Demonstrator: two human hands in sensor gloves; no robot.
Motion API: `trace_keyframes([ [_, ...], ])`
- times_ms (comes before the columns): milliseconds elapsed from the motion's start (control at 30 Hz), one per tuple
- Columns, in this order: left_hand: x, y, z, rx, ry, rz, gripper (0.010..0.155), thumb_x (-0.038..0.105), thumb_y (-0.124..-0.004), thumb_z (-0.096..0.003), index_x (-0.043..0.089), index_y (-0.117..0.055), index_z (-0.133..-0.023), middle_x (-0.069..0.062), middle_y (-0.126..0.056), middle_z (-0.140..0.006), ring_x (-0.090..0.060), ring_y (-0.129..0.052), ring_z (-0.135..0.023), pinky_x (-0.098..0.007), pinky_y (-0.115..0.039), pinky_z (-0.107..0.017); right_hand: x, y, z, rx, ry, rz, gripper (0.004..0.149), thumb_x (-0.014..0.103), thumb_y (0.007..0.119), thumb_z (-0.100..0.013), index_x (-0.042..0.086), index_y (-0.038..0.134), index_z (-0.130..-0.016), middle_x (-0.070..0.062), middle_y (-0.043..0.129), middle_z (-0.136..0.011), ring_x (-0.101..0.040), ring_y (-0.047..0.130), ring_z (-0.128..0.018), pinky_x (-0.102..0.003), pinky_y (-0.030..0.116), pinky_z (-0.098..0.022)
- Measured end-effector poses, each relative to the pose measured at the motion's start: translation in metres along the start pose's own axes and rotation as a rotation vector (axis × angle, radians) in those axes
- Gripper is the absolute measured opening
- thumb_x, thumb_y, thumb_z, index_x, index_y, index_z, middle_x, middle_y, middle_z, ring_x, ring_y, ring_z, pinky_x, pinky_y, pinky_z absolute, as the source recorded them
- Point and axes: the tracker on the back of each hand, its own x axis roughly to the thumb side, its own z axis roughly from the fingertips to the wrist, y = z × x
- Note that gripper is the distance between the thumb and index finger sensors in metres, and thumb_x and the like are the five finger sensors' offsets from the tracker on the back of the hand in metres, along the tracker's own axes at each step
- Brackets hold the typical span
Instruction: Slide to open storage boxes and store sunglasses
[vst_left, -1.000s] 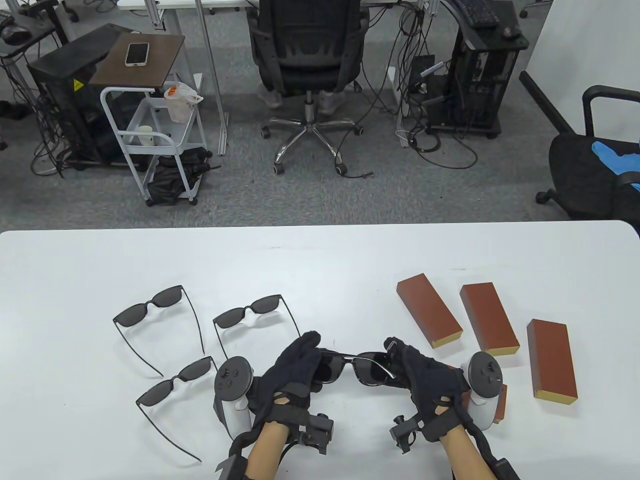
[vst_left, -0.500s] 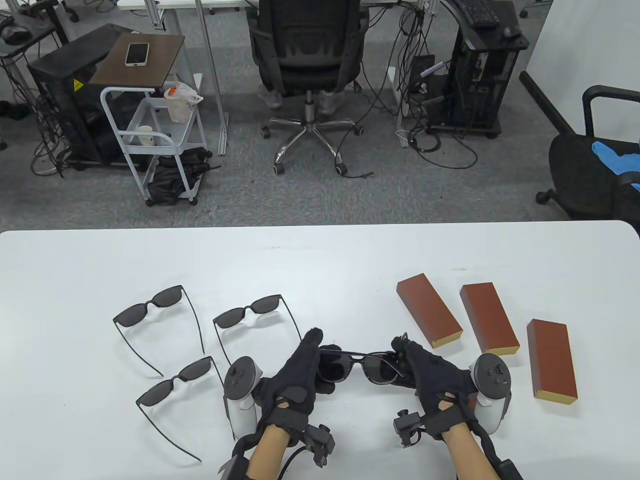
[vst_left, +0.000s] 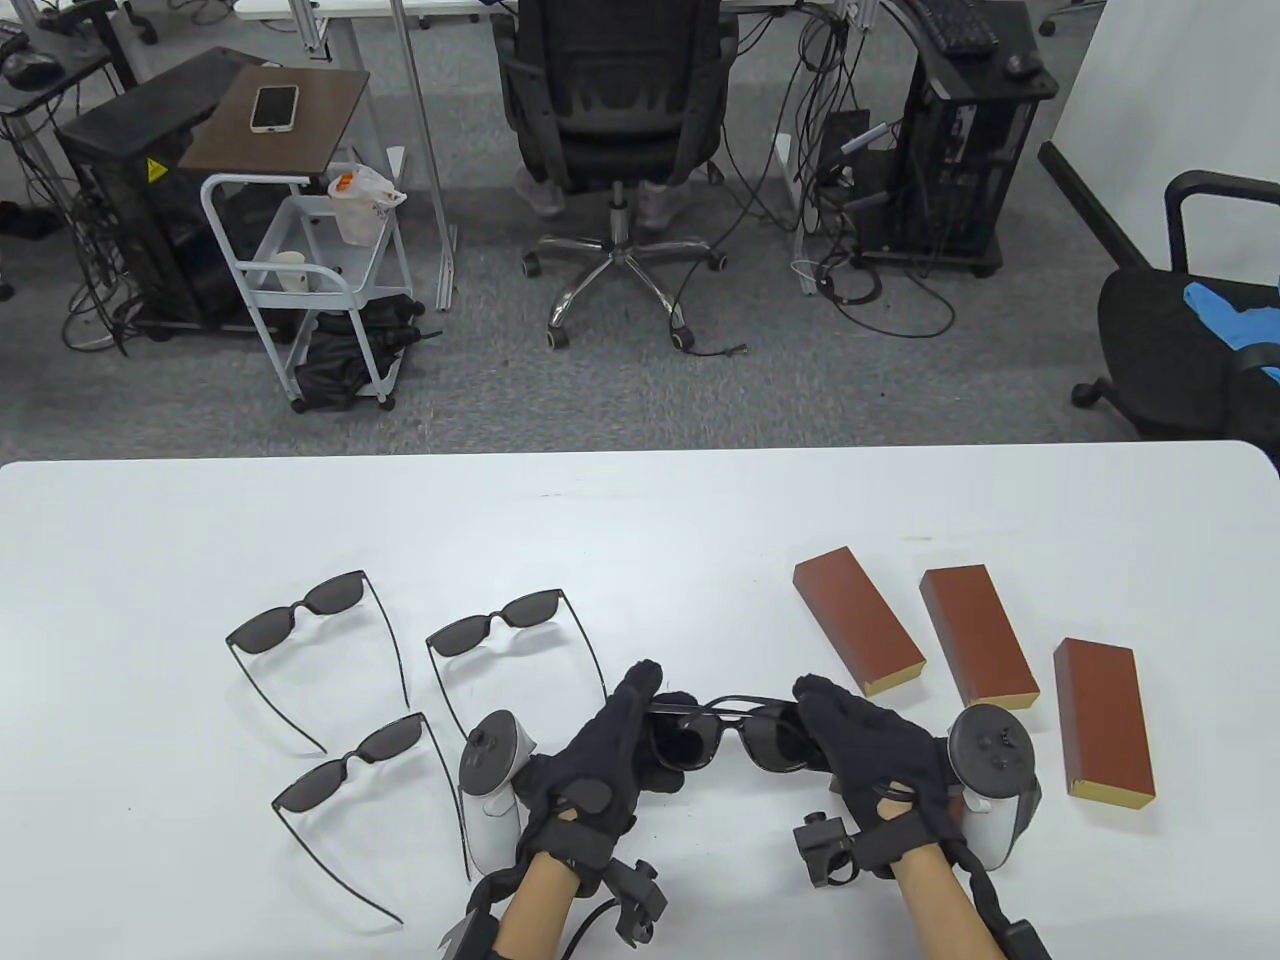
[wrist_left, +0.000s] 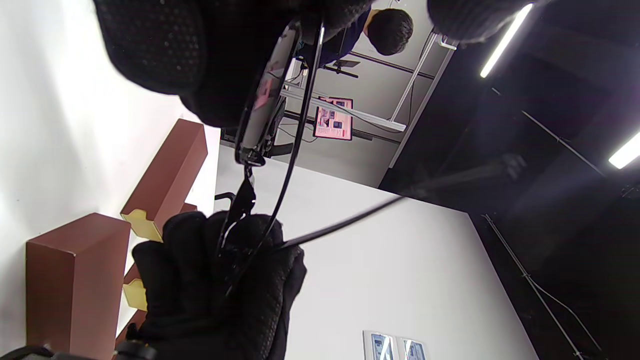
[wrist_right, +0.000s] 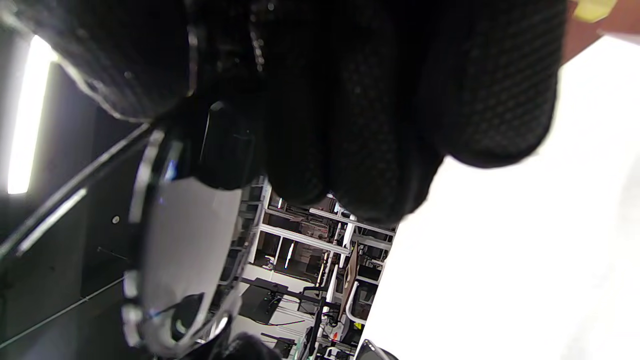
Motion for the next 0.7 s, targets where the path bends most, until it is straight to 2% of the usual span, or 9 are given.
trace_keyframes([
  [200,0.000,-0.002,0.000,-0.021,0.003,0.003,0.074,0.063,-0.059,-0.0502,0.022,-0.048,-0.111,-0.015,-0.071,-0.109,-0.035,-0.087,-0.085,-0.051,-0.077,-0.057,0.004,-0.002,0.000,-0.025,-0.038,0.106,0.043,0.050,0.088,-0.031,0.028,0.089,-0.068,-0.001,0.108,-0.050,-0.022,0.111,-0.039,-0.037,0.094,-0.029],
  [300,0.002,-0.002,-0.001,-0.017,0.010,-0.006,0.068,0.056,-0.063,-0.0524,0.022,-0.051,-0.110,-0.014,-0.073,-0.108,-0.035,-0.088,-0.083,-0.051,-0.078,-0.056,0.005,-0.002,0.000,-0.034,-0.045,0.116,0.043,0.049,0.089,-0.030,0.028,0.090,-0.067,-0.001,0.108,-0.050,-0.022,0.111,-0.039,-0.038,0.094,-0.029],
  [467,0.006,0.000,-0.002,0.023,0.031,-0.110,0.059,0.045,-0.072,-0.0520,0.020,-0.064,-0.105,-0.014,-0.084,-0.099,-0.031,-0.097,-0.074,-0.049,-0.083,-0.050,0.010,-0.003,0.001,-0.067,-0.087,0.151,0.041,0.047,0.091,-0.029,0.028,0.091,-0.065,-0.001,0.109,-0.047,-0.022,0.112,-0.036,-0.038,0.094,-0.028],
  [700,0.003,0.002,-0.003,0.066,0.073,-0.128,0.049,0.035,-0.079,-0.0496,0.019,-0.081,-0.096,-0.013,-0.095,-0.088,-0.028,-0.104,-0.063,-0.047,-0.087,-0.044,0.017,-0.004,0.003,-0.078,-0.146,0.194,0.042,0.047,0.091,-0.029,0.028,0.090,-0.067,-0.003,0.108,-0.051,-0.025,0.110,-0.041,-0.041,0.092,-0.032],
])
